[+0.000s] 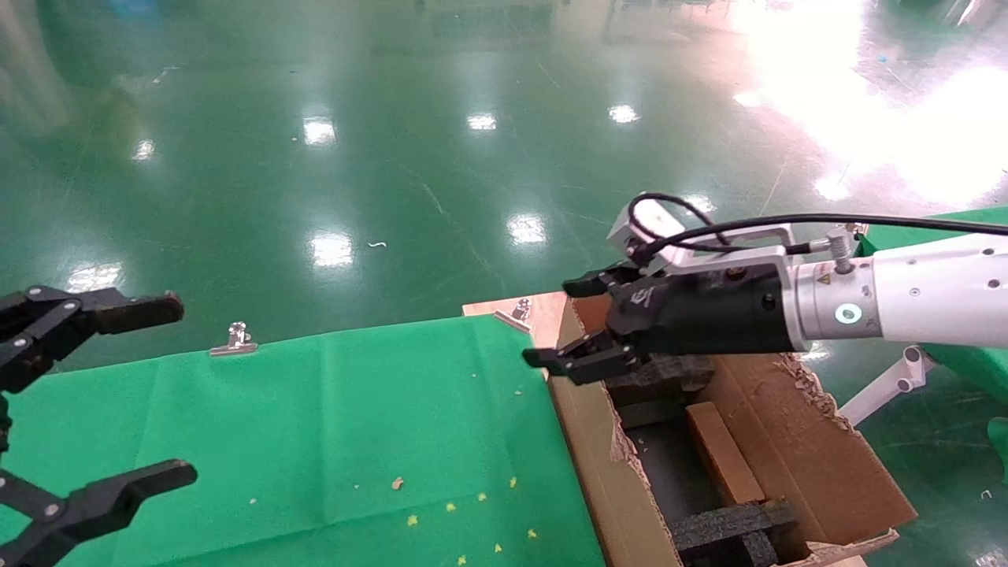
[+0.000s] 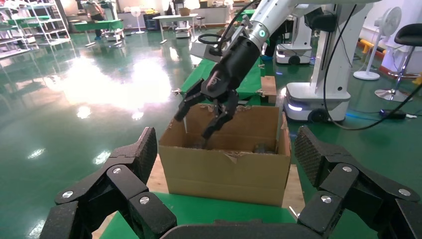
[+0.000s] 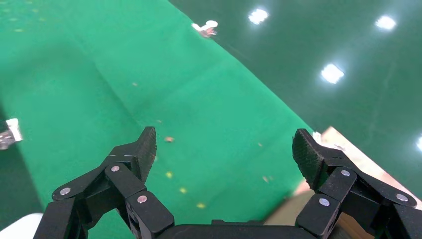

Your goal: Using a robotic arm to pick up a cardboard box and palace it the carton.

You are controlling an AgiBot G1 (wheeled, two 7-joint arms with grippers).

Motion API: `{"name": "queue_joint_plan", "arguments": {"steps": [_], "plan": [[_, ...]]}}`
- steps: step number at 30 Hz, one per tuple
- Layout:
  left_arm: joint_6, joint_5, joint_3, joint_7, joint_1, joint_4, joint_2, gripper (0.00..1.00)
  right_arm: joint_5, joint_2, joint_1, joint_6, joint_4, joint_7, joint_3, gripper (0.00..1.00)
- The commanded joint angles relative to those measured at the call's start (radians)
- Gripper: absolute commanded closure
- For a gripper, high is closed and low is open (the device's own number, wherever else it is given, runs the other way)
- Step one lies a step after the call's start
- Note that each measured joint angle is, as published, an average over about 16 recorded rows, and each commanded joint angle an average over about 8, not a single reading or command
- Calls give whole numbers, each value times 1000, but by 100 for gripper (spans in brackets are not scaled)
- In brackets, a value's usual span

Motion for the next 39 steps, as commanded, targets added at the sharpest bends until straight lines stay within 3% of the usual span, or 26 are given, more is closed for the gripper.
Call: {"name": "queue_joint_plan", "arguments": {"steps": [1,39], "plan": [[0,0,0,0,0,0,0,0,8,-6,-23,-20,0,-11,37,0],[0,0,0,0,0,0,0,0,161,-134,-484,-418,-3,-239,781,0]]}}
